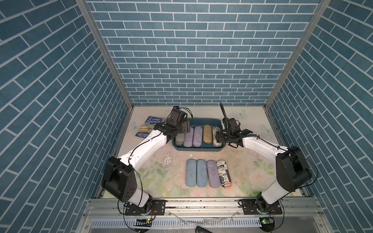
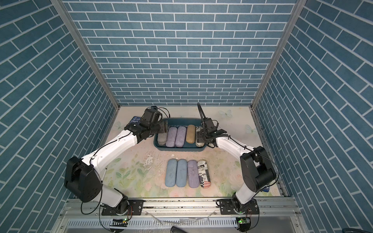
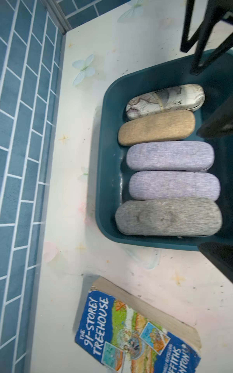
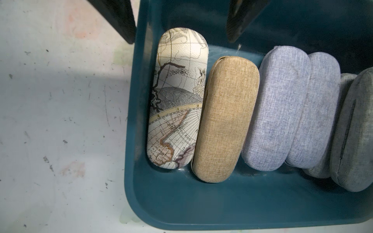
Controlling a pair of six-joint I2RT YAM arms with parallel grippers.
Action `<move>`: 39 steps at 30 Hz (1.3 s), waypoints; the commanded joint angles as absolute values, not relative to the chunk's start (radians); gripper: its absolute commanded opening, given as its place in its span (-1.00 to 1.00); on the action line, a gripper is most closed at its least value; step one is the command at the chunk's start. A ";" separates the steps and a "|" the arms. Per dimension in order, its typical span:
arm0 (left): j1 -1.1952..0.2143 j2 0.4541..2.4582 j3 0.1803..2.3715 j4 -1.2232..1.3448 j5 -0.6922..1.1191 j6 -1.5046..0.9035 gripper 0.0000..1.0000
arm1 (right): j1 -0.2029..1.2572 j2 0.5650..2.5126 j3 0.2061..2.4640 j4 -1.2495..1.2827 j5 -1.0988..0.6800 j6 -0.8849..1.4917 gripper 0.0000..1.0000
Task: Put the glasses cases into the storage boxes
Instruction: Place the glasses case in the storage box, then pick up the glasses case at the center of the board.
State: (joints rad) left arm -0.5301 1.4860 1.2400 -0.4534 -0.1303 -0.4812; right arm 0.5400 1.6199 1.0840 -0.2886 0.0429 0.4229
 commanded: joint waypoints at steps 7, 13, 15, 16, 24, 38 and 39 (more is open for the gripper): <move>-0.673 1.305 1.007 -0.549 -0.109 -0.580 0.66 | 0.534 1.610 1.073 -0.276 0.028 0.453 0.44; -0.802 1.259 0.907 -0.610 -0.104 -0.619 0.70 | 0.536 1.601 1.055 -0.263 0.018 0.457 0.44; -0.824 1.264 0.860 -0.586 -0.071 -0.634 0.71 | 0.537 1.598 1.047 -0.255 0.010 0.464 0.44; -0.830 1.265 0.845 -0.574 -0.057 -0.640 0.71 | 0.537 1.597 1.043 -0.253 0.005 0.466 0.43; -0.861 1.329 0.784 -0.478 0.039 -0.632 0.73 | 0.538 1.577 0.988 -0.217 -0.014 0.486 0.43; -0.882 1.450 0.785 -0.462 0.055 -0.613 0.73 | 0.540 1.557 0.952 -0.203 -0.016 0.487 0.43; -0.884 1.452 0.785 -0.462 0.050 -0.613 0.74 | 0.540 1.557 0.951 -0.200 -0.016 0.486 0.43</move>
